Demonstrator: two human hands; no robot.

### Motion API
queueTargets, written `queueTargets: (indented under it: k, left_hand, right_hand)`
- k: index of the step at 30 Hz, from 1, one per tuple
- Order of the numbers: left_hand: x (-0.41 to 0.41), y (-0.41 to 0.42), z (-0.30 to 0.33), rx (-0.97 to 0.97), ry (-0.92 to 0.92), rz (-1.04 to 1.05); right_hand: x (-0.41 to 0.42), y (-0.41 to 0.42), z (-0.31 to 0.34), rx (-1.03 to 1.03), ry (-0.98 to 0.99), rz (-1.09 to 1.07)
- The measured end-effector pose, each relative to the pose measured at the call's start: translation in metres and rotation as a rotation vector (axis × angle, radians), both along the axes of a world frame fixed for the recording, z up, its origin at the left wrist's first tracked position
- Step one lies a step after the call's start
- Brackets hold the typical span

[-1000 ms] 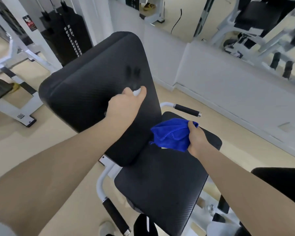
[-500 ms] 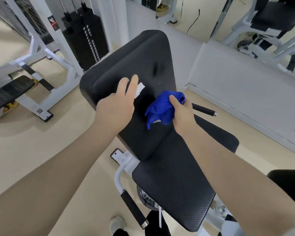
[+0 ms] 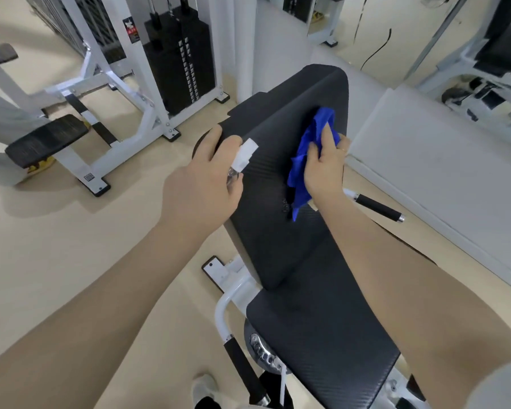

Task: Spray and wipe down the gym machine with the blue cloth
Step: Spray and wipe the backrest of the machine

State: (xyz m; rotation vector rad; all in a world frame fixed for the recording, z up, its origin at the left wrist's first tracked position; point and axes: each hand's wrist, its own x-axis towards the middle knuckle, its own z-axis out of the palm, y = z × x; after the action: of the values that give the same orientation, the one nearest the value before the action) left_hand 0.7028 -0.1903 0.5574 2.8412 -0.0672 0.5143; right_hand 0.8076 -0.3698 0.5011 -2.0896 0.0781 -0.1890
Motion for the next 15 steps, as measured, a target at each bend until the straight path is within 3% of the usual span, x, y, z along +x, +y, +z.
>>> queueTargets:
  k: [4, 8, 11, 15]
  left_hand:
    - [-0.001, 0.002, -0.003, -0.057, -0.048, -0.048]
    - [-0.005, 0.001, -0.007, -0.065, -0.075, -0.038]
    - [-0.006, -0.003, -0.009, -0.086, -0.089, -0.001]
    - [-0.007, -0.001, -0.011, -0.17, -0.132, -0.011]
  right_hand:
    - [-0.03, 0.007, -0.003, -0.08, -0.154, 0.186]
    - [0.035, -0.022, 0.006, -0.081, 0.088, -0.142]
    - [0.057, -0.032, 0.003, -0.028, 0.223, -0.231]
    - [0.01, -0.001, -0.004, 0.004, -0.019, -0.196]
